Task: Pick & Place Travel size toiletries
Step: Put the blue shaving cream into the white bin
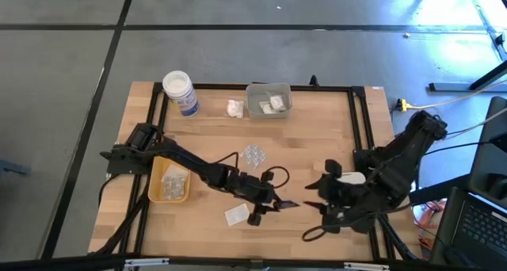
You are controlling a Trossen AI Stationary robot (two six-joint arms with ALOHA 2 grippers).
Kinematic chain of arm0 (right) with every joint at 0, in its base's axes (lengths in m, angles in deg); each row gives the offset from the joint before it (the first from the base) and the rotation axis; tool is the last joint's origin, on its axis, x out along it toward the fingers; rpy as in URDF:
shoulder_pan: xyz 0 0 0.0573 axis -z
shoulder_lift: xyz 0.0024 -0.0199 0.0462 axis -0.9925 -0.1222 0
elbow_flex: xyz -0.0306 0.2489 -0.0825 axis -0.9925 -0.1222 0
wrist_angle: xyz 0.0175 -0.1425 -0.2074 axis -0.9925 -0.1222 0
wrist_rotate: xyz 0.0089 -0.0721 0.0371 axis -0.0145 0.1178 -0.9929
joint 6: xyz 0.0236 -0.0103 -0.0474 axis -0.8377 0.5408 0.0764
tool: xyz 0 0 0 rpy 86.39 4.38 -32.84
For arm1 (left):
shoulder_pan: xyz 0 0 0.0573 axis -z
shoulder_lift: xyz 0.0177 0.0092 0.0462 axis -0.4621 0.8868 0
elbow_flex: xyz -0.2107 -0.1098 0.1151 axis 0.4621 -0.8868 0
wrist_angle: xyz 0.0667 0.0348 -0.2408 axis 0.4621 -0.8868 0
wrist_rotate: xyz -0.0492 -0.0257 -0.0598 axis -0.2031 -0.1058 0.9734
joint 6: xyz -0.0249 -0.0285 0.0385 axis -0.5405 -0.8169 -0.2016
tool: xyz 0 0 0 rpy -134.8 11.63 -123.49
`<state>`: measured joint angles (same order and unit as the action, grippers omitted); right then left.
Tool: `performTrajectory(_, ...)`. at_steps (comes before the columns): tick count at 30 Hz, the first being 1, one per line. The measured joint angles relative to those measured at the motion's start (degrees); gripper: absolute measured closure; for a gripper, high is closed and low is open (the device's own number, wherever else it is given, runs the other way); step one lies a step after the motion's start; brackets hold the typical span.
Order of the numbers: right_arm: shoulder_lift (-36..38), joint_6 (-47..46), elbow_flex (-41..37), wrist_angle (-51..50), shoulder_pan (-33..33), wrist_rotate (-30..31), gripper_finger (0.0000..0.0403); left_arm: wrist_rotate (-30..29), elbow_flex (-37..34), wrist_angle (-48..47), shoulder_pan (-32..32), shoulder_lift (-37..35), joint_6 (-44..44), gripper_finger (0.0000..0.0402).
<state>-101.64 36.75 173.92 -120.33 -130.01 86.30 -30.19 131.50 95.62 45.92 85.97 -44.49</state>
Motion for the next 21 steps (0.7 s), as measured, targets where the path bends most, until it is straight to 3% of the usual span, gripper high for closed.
performTrajectory(4, -2.98, 0.04, -0.02, -0.02, 1.02, -3.66, 0.022, 0.33, 0.02, -1.02, 0.0, -1.75, -3.03, 0.0256)
performTrajectory(11, -4.83, -0.14, -0.02, 0.3, 2.47, -4.98, 0.0238, 0.79, 0.02, -3.54, 0.57, -4.59, 1.05, 0.0256)
performTrajectory(21, -4.81, 0.04, -0.04, 2.89, 6.14, -9.78, 0.0247, -3.96, 0.04, -5.59, 0.53, -5.24, 3.44, 0.0256)
